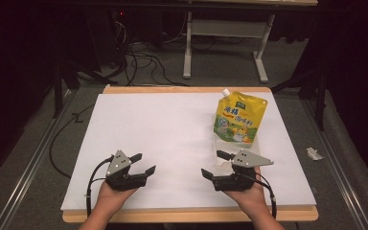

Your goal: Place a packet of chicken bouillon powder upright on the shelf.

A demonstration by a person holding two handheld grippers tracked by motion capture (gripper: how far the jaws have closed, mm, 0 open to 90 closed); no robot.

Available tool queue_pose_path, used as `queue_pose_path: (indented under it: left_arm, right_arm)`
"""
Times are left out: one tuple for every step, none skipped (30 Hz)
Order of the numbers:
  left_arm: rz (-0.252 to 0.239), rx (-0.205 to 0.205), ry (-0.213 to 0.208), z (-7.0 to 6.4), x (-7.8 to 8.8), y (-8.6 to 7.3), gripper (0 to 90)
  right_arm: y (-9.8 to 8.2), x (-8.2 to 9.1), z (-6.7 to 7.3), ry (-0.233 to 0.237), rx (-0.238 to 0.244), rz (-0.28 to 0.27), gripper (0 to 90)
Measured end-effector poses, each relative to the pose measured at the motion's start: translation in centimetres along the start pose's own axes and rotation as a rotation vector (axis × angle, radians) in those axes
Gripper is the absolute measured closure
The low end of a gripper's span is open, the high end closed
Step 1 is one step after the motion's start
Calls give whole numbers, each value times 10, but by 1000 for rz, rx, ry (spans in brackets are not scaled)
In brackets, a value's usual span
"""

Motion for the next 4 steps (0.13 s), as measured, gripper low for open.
queue_pose_path:
  left_arm:
    - [3,-4,2,0,0,-1,314]
    - [6,-2,0,-1,-1,-2,315]
    - [5,5,0,-2,-1,-2,315]
    - [10,0,-1,-3,-2,-3,315]
  right_arm:
    - [0,2,-1,-3,-2,-4,157]
    - [0,3,-3,-7,-5,-5,157]
    - [0,5,-4,-11,-5,-5,157]
    - [0,6,-5,-13,-8,-6,157]
Point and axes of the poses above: each handheld gripper's, and its own axes: x roughly backward along the jaws, y roughly out of its top, z roughly to its left, the point moved 7 cm from there along -x, roughly forward along the jaws, and after that the axes turned 5 degrees about x, right-handed, at the moved point
